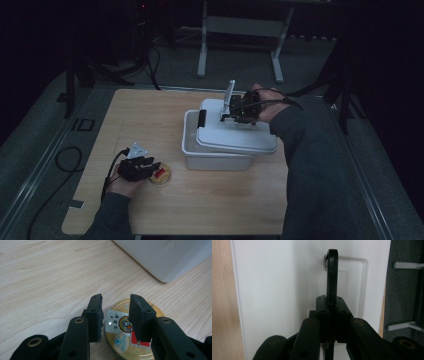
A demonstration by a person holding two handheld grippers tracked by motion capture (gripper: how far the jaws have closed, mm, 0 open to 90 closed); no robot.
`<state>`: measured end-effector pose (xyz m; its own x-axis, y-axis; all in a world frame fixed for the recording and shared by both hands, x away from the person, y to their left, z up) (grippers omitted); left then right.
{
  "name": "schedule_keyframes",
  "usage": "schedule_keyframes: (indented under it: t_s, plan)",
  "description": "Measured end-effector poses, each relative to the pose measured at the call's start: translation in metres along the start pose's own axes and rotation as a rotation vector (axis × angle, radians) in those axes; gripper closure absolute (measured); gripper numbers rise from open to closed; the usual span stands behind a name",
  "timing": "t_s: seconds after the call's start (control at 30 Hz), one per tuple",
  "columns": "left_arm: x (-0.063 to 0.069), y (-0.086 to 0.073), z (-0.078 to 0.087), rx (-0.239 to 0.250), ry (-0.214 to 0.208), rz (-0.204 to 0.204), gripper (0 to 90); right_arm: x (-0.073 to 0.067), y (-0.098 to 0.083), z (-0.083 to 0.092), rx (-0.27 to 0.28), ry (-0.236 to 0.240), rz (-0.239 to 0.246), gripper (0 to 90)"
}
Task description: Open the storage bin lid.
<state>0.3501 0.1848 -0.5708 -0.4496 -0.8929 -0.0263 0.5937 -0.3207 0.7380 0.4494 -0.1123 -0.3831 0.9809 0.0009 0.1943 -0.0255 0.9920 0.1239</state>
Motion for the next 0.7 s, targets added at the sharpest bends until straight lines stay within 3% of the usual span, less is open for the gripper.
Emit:
schedule_keyframes:
  t_s: [0.7]
  plan:
    - [0.001, 0.000, -0.001, -0.001, -0.003, -0.003, 63.0, 0.001, -0.028, 0.009, 0.013, -0.010, -0.049, 84.3]
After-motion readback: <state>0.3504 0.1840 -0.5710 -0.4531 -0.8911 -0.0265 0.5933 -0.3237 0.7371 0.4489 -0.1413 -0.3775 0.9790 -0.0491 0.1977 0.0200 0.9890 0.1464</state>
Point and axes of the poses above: each handheld gripper's, and its own axes: z roughly backward along the jaws, y roughly out of its top, x roughly to its right, the point moved 6 cm from there along -z, roughly forward along the jaws, and after that the axes turned 9 degrees about y, right-handed, at the moved point
